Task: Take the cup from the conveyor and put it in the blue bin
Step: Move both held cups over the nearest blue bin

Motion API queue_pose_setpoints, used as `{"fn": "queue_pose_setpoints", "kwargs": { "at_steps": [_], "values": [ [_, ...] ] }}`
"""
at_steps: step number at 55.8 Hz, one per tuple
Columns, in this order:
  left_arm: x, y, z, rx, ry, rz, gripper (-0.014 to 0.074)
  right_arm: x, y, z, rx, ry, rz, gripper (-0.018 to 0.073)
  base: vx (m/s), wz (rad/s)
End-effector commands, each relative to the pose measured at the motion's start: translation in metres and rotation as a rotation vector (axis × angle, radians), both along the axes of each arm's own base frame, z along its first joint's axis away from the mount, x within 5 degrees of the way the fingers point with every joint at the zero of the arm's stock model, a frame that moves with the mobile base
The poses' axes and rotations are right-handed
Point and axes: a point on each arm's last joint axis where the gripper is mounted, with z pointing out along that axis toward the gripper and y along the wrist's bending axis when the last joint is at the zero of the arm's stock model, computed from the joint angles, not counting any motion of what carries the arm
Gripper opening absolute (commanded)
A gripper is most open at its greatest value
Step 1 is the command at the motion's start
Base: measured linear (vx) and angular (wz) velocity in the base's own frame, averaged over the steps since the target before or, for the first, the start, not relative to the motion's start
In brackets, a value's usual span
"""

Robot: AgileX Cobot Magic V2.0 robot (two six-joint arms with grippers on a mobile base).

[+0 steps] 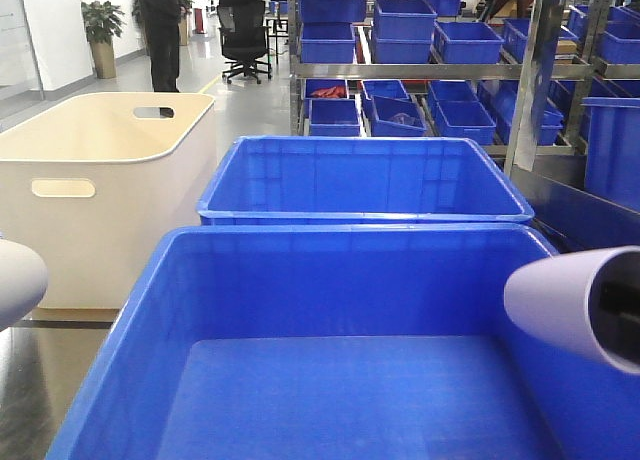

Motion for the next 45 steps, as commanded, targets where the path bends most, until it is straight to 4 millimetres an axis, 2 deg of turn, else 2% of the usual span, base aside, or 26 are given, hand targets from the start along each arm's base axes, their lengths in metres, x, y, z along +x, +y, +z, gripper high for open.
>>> {"fn": "queue_pose_setpoints", "kwargs": {
  "at_steps": [1, 9, 10, 13, 19, 24, 30, 38, 45],
  "values": [
    [0.004, 0.001, 0.017, -0.044, -0.118, 0.023, -0.0003, 0.002, -0.006, 0.021, 0.024, -0.140, -0.066, -0.0008, 0.00, 0.00],
    [0.011, -0.002, 0.018, -0.105, -0.129, 0.001, -0.0003, -0.002, 0.017, 0.038, -0.161, -0.224, 0.125, -0.0008, 0.00, 0.00],
    [0.015, -0.007, 0.020, -0.107, -0.124, -0.034, -0.0003, -0.003, 0.023, 0.048, -0.162, -0.265, 0.146, -0.0008, 0.00, 0.00],
    [0.018, -0.015, 0.027, -0.094, -0.129, -0.099, -0.0003, -0.001, 0.033, 0.059, -0.130, -0.303, 0.174, -0.0008, 0.00, 0.00],
    [0.030, -0.033, 0.043, -0.064, -0.148, -0.241, -0.0003, 0.009, 0.054, 0.069, -0.086, -0.294, 0.243, -0.0008, 0.00, 0.00],
    [0.043, -0.051, 0.057, -0.073, -0.157, -0.364, -0.0003, 0.025, 0.081, 0.060, -0.109, -0.218, 0.326, -0.0008, 0.00, 0.00],
    [0.063, -0.070, 0.057, -0.108, -0.101, -0.473, 0.0000, 0.043, 0.100, 0.040, -0.127, -0.103, 0.346, -0.0008, 0.00, 0.00],
    [0.088, -0.084, 0.041, -0.117, -0.013, -0.514, 0.0024, 0.055, 0.106, 0.023, -0.132, -0.004, 0.338, 0.0001, 0.00, 0.00],
    [0.108, -0.089, 0.024, -0.117, 0.050, -0.512, 0.0092, 0.057, 0.106, 0.020, -0.157, 0.002, 0.337, 0.0027, 0.00, 0.00]
  ]
}}
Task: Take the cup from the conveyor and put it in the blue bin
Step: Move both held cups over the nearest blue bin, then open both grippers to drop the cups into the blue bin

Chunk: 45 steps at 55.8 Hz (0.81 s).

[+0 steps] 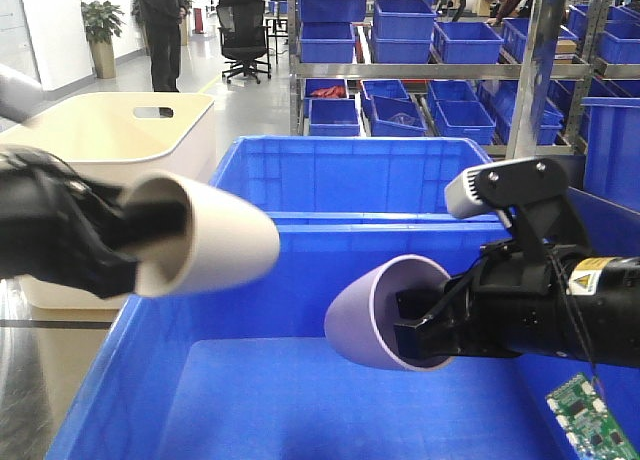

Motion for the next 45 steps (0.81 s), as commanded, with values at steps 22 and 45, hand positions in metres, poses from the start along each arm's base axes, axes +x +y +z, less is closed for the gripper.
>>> {"fn": "queue_pose_setpoints", "kwargs": {
  "at_steps": [22, 45],
  "values": [
    [0.018, -0.006, -0.002, -0.053, 0.023, 0.013, 0.0567, -0.002, -0.004, 0.026, 0.059, -0.120, -0.039, 0.0448, 0.00, 0.00],
    [-0.019, 0.004, 0.032, -0.083, -0.105, 0.021, 0.0440, -0.001, -0.004, 0.027, 0.065, -0.127, -0.041, 0.0576, 0.00, 0.00]
  ]
}}
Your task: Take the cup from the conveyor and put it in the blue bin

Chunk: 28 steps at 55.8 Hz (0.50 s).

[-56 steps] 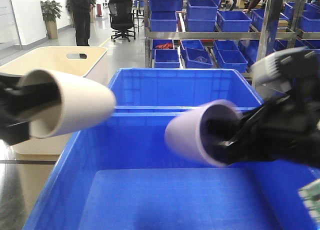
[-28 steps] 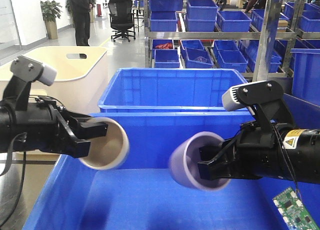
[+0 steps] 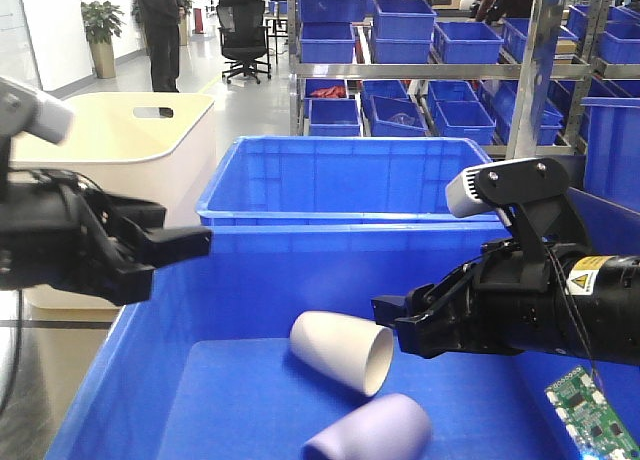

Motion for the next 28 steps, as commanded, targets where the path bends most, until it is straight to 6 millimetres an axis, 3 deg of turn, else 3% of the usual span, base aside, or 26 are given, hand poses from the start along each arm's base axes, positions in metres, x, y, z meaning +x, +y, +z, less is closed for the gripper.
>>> {"fn": "queue_pose_setpoints", "kwargs": {
  "at_steps": [1, 28],
  "values": [
    [-0.0160, 0.0047, 0.0305, -0.081, -0.109, 0.036, 0.0429, -0.0023, -0.0032, 0.0258, 0.063, -0.123, -0.024, 0.0574, 0.00, 0.00],
    [-0.0228, 0.0013, 0.0279, -0.059, -0.072, -0.029, 0.0240, -0.0024, -0.0031, 0.0258, 0.063, -0.123, -0.024, 0.0521, 0.00, 0.00]
  ]
}}
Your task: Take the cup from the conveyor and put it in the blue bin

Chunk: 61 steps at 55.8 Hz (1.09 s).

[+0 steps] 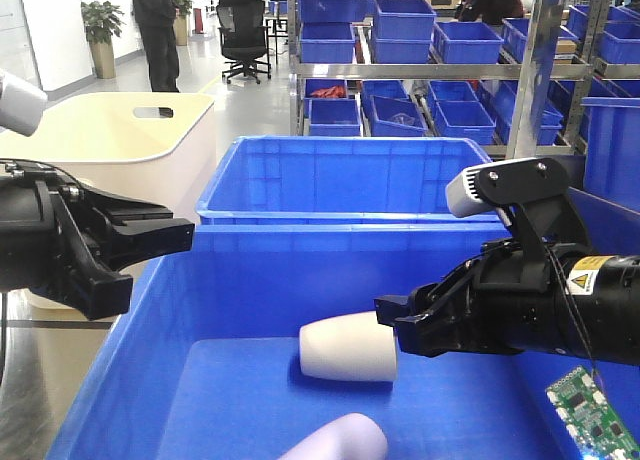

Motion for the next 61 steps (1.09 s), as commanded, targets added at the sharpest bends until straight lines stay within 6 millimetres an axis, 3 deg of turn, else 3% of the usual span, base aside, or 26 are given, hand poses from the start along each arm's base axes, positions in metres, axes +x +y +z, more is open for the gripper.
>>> {"fn": "queue_pose_setpoints", "kwargs": {
  "at_steps": [1, 22, 32, 41, 47, 56, 61],
  "values": [
    [-0.007, 0.001, 0.021, -0.071, -0.065, 0.020, 0.0236, -0.002, -0.003, 0.026, 0.062, -0.123, -0.024, 0.0519, 0.00, 0.00],
    [-0.007, 0.003, 0.022, -0.062, -0.079, 0.038, 0.0233, -0.002, -0.003, 0.026, 0.062, -0.122, -0.024, 0.0508, 0.00, 0.00],
    [-0.035, 0.014, 0.035, 0.049, -0.182, 0.051, 0.0233, -0.002, -0.003, 0.026, 0.063, -0.122, -0.024, 0.0508, 0.00, 0.00],
    [-0.065, 0.034, 0.030, -0.068, -0.167, 0.227, 0.0176, -0.002, -0.003, 0.026, 0.063, -0.122, -0.024, 0.0508, 0.00, 0.00],
    [-0.090, 0.053, 0.006, -0.161, -0.180, 0.388, 0.0110, -0.002, -0.003, 0.026, 0.063, -0.122, -0.024, 0.0508, 0.00, 0.00],
    [-0.127, 0.075, -0.053, -0.252, -0.251, 0.528, -0.0001, -0.002, -0.003, 0.026, 0.063, -0.122, -0.024, 0.0508, 0.00, 0.00],
    [-0.143, 0.081, -0.095, -0.312, -0.273, 0.549, -0.0009, -0.002, -0.003, 0.026, 0.063, -0.122, -0.024, 0.0508, 0.00, 0.00]
  ]
}}
